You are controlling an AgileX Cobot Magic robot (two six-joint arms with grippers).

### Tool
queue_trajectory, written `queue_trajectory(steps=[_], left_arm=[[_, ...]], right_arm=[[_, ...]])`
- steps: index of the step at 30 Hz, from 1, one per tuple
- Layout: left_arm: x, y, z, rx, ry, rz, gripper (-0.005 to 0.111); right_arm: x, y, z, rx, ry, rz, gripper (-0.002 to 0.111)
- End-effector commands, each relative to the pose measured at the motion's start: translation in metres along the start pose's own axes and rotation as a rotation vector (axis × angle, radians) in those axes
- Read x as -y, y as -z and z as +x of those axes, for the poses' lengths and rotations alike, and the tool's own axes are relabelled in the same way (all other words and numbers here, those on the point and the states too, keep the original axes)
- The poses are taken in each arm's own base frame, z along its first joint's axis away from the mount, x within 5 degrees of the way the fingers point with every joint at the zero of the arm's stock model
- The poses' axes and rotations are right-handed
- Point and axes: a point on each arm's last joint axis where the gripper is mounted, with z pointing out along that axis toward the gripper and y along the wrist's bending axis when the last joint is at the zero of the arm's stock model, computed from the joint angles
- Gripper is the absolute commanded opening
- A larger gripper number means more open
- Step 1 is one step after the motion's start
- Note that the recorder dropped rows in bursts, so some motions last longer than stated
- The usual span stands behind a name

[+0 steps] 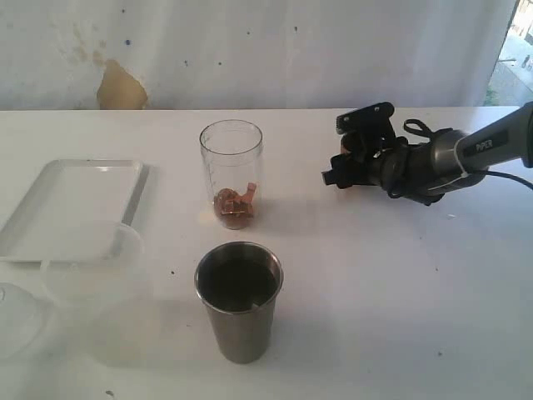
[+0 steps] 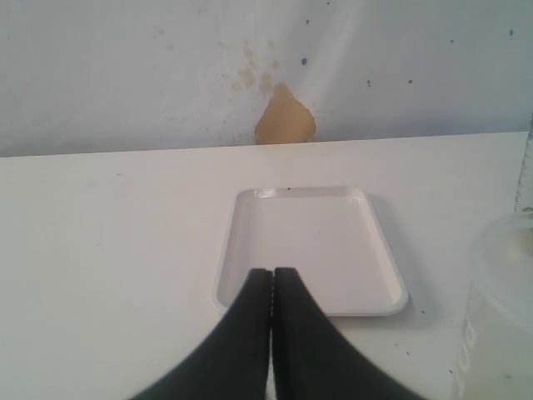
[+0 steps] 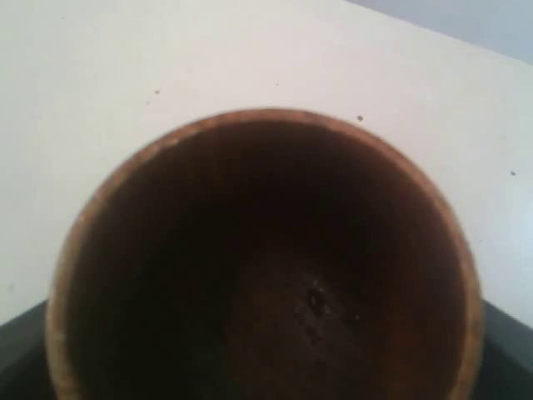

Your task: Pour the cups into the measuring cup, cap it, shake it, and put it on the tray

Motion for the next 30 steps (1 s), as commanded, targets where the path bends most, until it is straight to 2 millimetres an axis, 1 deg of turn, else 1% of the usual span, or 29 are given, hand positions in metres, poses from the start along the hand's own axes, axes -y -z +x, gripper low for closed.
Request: queue_trajectory(steps=[1, 2, 4, 5, 6, 8, 9, 10, 11, 12, 14, 16, 18, 19, 20, 30], left_arm=[[0.0, 0.0, 0.002, -0.004, 0.0, 0.002, 0.001], [0.0, 0.0, 0.002, -0.004, 0.0, 0.002, 0.001], [0.0, 0.0, 0.002, -0.004, 0.0, 0.002, 0.001], [0.0, 0.0, 0.002, -0.004, 0.0, 0.002, 0.001], [0.0, 0.0, 0.002, -0.004, 0.0, 0.002, 0.001], [0.0, 0.0, 0.002, -0.004, 0.0, 0.002, 0.001], [0.0, 0.0, 0.002, -0.004, 0.0, 0.002, 0.001], [0.0, 0.0, 0.002, -0.004, 0.0, 0.002, 0.001], [0.0, 0.0, 0.002, -0.004, 0.0, 0.002, 0.001], [0.0, 0.0, 0.002, -0.004, 0.0, 0.002, 0.001], [0.0, 0.0, 0.002, -0.004, 0.0, 0.002, 0.001], [0.0, 0.0, 0.002, -0.004, 0.0, 0.002, 0.001], [0.0, 0.0, 0.002, -0.004, 0.0, 0.002, 0.001], [0.0, 0.0, 0.002, -0.004, 0.0, 0.002, 0.001], [0.0, 0.0, 0.002, -0.004, 0.0, 0.002, 0.001], [0.0, 0.0, 0.002, -0.004, 0.0, 0.002, 0.001]], right_arm=[[-0.003, 0.001, 0.004, -0.037, -0.106, -0.023, 0.0], [-0.003, 0.001, 0.004, -0.037, -0.137, -0.022, 0.0], [-0.004, 0.001, 0.005, -0.055, -0.255, -0.029, 0.0], [-0.005, 0.001, 0.007, -0.08, -0.369, -0.036, 0.0], [-0.005, 0.001, 0.007, -0.085, -0.402, -0.037, 0.0], [-0.006, 0.001, 0.007, -0.087, -0.407, -0.038, 0.0], [-0.006, 0.001, 0.007, -0.084, -0.366, -0.044, 0.0], [-0.007, 0.001, 0.007, -0.088, -0.312, -0.053, 0.001], [-0.008, 0.001, 0.008, -0.099, -0.296, -0.062, 0.007], [-0.009, 0.001, 0.009, -0.116, -0.292, -0.072, 0.018], [-0.009, 0.001, 0.01, -0.13, -0.293, -0.079, 0.055], [-0.009, 0.002, 0.009, -0.128, -0.294, -0.079, 0.083], [-0.009, 0.003, 0.008, -0.132, -0.281, -0.086, 0.099], [-0.009, 0.004, 0.006, -0.133, -0.272, -0.091, 0.104], [-0.009, 0.006, 0.003, -0.129, -0.264, -0.095, 0.105], [-0.004, 0.03, -0.027, -0.124, -0.267, -0.135, 0.105]])
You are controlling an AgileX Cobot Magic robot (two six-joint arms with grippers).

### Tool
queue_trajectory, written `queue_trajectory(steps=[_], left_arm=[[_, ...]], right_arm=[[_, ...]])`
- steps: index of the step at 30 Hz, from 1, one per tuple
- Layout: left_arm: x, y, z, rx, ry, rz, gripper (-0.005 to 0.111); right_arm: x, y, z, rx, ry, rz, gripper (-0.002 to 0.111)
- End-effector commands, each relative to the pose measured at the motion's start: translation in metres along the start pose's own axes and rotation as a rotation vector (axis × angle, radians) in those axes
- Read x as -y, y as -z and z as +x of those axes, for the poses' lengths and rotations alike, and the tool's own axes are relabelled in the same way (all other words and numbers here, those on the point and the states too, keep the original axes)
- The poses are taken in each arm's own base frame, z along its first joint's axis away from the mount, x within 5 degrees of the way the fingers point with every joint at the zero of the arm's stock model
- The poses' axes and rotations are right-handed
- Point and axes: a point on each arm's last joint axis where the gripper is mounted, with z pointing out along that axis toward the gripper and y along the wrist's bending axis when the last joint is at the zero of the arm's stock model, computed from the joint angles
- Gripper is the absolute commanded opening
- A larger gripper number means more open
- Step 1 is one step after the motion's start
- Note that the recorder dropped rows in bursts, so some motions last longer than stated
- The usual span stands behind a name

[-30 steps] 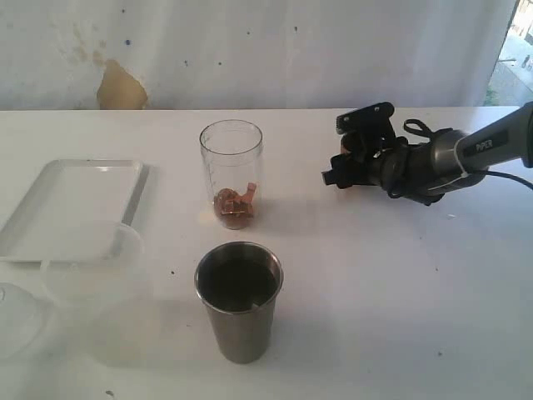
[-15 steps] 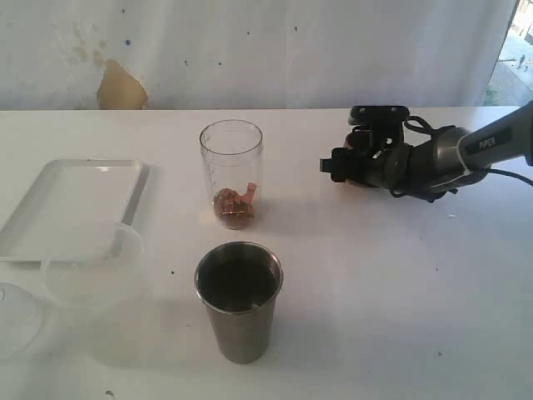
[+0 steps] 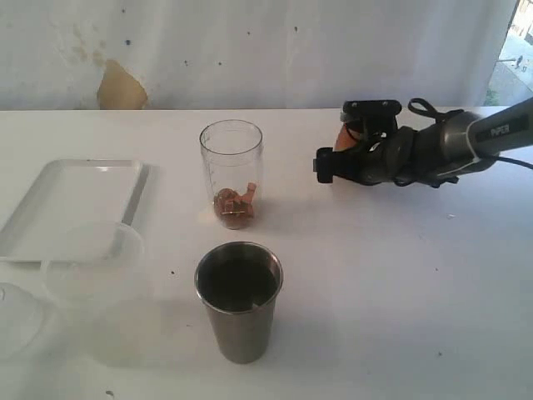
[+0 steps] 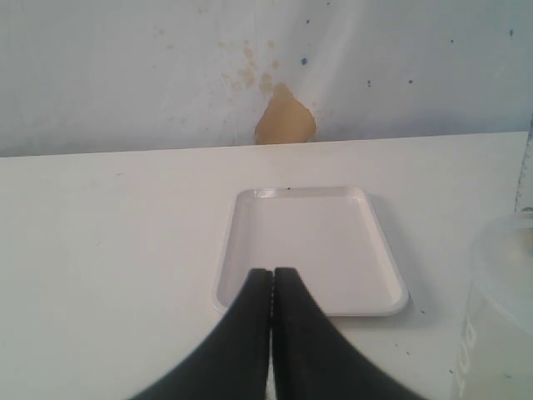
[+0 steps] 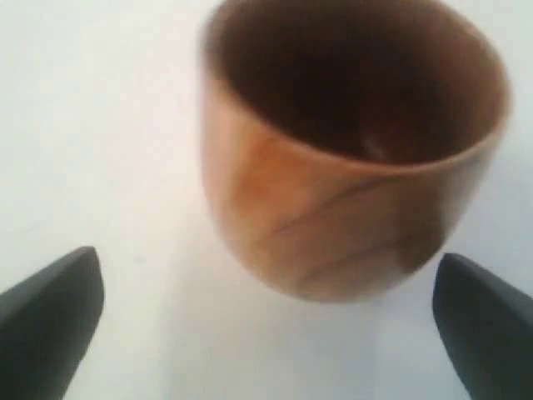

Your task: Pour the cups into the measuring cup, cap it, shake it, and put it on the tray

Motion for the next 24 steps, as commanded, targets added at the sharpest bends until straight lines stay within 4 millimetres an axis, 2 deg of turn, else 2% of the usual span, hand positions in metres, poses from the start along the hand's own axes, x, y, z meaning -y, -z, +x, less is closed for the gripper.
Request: queue_trajectory(steps=[1, 7, 12, 18, 20, 24], left_arm=[[0.0, 0.0, 0.002, -0.004, 0.0, 0.002, 0.001], [0.0, 0.0, 0.002, -0.004, 0.0, 0.002, 0.001], [0.0, 0.0, 0.002, -0.004, 0.0, 0.002, 0.001], [0.0, 0.0, 0.002, -0.004, 0.0, 0.002, 0.001], [0.0, 0.0, 0.002, -0.004, 0.0, 0.002, 0.001], [0.0, 0.0, 0.002, -0.004, 0.0, 0.002, 0.001]], right_arm=[[-0.003, 0.015, -0.011, -0.018, 0.008, -0.024, 0.105], [-0.007, 0.024, -0.011, -0.102, 0.073, -0.063, 0.105], [-0.012, 0.044, -0.023, -0.133, 0.105, -0.101, 0.105], [-0.023, 0.099, -0.044, -0.252, 0.144, -0.207, 0.105], [-0.032, 0.121, -0.039, -0.396, 0.127, -0.293, 0.105], [-0.04, 0.138, -0.023, -0.632, 0.095, -0.406, 0.105]])
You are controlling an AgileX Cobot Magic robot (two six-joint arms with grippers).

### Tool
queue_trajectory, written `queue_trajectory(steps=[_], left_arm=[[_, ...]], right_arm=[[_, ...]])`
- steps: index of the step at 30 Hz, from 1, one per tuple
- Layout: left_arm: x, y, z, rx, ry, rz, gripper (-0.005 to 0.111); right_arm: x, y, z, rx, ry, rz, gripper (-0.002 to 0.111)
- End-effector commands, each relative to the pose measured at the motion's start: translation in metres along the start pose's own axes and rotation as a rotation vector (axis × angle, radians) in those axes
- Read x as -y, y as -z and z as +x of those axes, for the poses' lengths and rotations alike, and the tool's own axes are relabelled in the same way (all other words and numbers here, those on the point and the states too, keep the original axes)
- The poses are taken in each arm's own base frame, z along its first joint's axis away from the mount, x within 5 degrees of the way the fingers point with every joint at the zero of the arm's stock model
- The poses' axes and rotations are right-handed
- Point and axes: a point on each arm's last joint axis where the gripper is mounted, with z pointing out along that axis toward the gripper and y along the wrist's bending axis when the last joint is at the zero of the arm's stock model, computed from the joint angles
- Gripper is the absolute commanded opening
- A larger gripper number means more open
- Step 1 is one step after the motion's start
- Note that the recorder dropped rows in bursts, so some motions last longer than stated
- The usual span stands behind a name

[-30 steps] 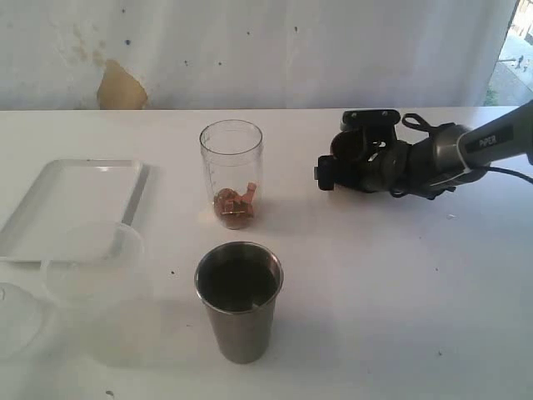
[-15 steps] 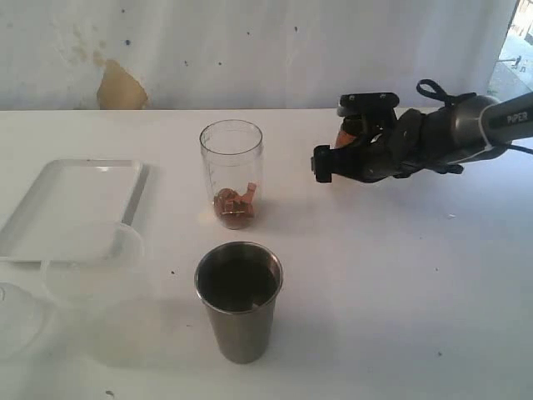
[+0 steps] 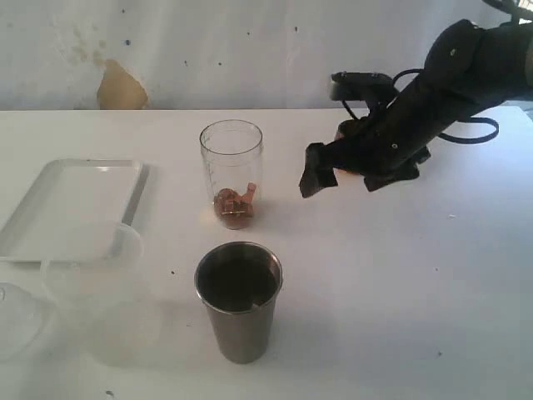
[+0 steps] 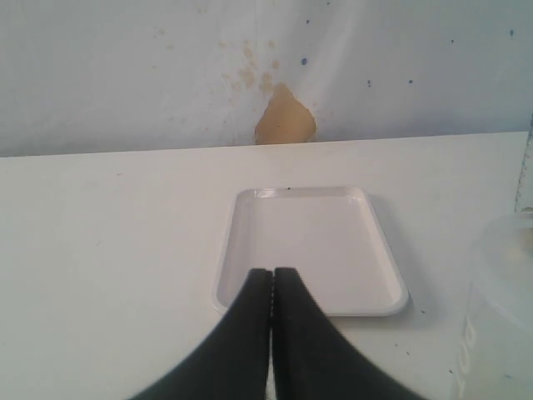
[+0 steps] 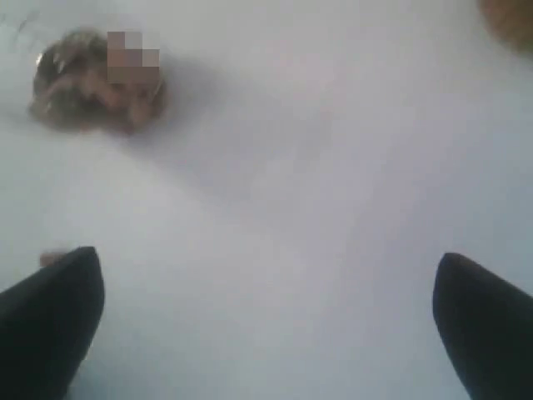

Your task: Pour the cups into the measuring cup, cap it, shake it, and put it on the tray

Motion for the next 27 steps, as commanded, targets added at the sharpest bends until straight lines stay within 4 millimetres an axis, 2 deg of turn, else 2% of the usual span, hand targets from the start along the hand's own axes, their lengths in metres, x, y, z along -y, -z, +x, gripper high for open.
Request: queue_trajectory(steps=[1, 3, 4, 9, 11, 18, 21, 24, 27], left_arm=[[0.0, 0.0, 0.002, -0.004, 0.0, 0.002, 0.001], [0.0, 0.0, 0.002, -0.004, 0.0, 0.002, 0.001], [0.0, 0.0, 0.002, -0.004, 0.0, 0.002, 0.001], [0.0, 0.0, 0.002, -0.004, 0.0, 0.002, 0.001], [0.0, 0.0, 0.002, -0.004, 0.0, 0.002, 0.001], [0.0, 0.0, 0.002, -0.004, 0.0, 0.002, 0.001], [0.0, 0.0, 0.002, -0.004, 0.0, 0.002, 0.001], [0.0, 0.0, 0.002, -0.004, 0.0, 0.002, 0.001], [0.0, 0.0, 0.002, -0.004, 0.0, 0.002, 0.001]], right_arm=[[-0.014, 0.006, 0.016, -0.172, -0.044, -0.139, 0.105], [-0.03, 0.013, 0.014, -0.191, -0.025, -0.31, 0.105], [-0.042, 0.022, 0.009, -0.183, -0.025, -0.432, 0.105], [-0.064, 0.044, -0.009, -0.044, 0.018, -0.673, 0.105], [-0.066, 0.045, -0.01, -0.006, 0.076, -0.691, 0.105], [-0.068, 0.044, -0.009, -0.007, 0.104, -0.69, 0.103], [-0.073, 0.04, -0.004, -0.05, 0.159, -0.656, 0.092], [-0.078, 0.031, 0.001, -0.115, 0.166, -0.528, 0.069], [-0.081, 0.024, 0.007, -0.191, 0.171, -0.4, 0.04]])
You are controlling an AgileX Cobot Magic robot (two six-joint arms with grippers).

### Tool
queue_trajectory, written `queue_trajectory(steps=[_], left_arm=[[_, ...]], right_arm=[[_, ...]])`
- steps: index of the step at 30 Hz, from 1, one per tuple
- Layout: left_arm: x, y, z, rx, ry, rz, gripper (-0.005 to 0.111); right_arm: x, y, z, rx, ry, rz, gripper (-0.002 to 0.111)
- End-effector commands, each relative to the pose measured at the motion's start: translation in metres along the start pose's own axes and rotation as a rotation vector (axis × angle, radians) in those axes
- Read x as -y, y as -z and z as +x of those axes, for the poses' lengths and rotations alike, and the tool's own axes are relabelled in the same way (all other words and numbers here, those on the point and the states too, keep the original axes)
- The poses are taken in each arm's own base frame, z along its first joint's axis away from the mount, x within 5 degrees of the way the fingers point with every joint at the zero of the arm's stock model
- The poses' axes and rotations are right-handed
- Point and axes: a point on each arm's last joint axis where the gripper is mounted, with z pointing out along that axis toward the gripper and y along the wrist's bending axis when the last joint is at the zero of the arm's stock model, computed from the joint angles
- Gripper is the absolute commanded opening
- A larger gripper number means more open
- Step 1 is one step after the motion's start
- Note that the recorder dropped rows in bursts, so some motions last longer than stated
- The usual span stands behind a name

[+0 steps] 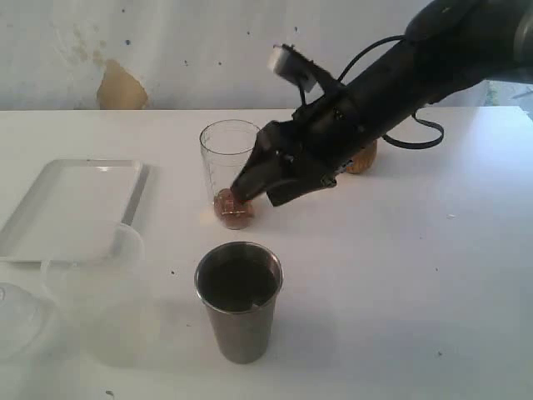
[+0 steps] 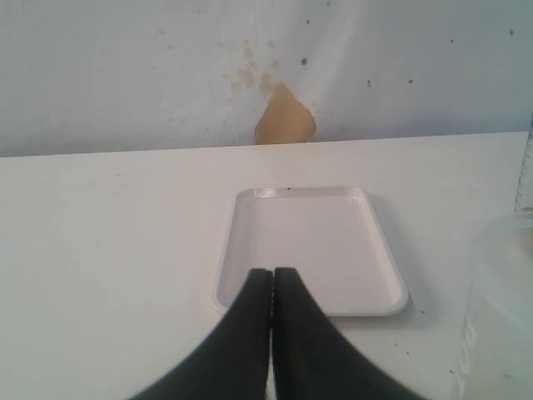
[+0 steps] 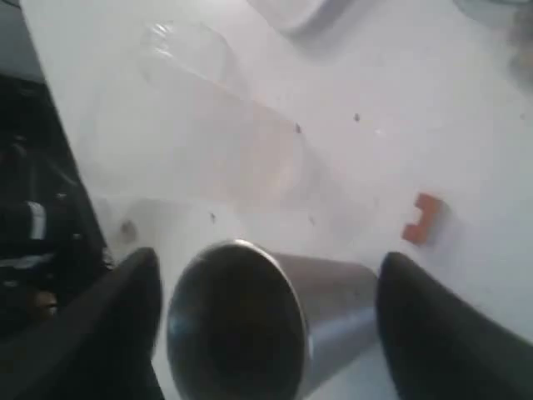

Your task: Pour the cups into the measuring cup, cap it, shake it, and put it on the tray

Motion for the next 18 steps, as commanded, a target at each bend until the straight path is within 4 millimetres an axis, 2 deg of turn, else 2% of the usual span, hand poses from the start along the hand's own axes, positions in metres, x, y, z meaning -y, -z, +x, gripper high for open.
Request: queue_trajectory(steps=[1, 3, 5, 10, 16, 18], left_arm=[[0.0, 0.0, 0.002, -0.004, 0.0, 0.002, 0.001], [0.0, 0.0, 0.002, -0.004, 0.0, 0.002, 0.001], [0.0, 0.0, 0.002, -0.004, 0.0, 0.002, 0.001], [0.0, 0.0, 0.002, -0.004, 0.0, 0.002, 0.001], [0.0, 0.0, 0.002, -0.004, 0.0, 0.002, 0.001], [0.0, 0.0, 0.002, -0.004, 0.0, 0.002, 0.001]], right_arm=[[-0.005, -0.007, 0.004, -0.115, 0.019, 0.184, 0.032], [-0.008, -0.006, 0.004, -0.156, 0.014, 0.24, 0.022], [-0.014, -0.003, 0.001, -0.169, 0.009, 0.276, 0.021], [-0.045, 0.003, -0.004, -0.165, 0.05, 0.282, 0.028], [-0.062, -0.013, 0.004, -0.263, 0.102, 0.539, 0.037], [-0.066, -0.016, 0.005, -0.272, 0.114, 0.572, 0.04]])
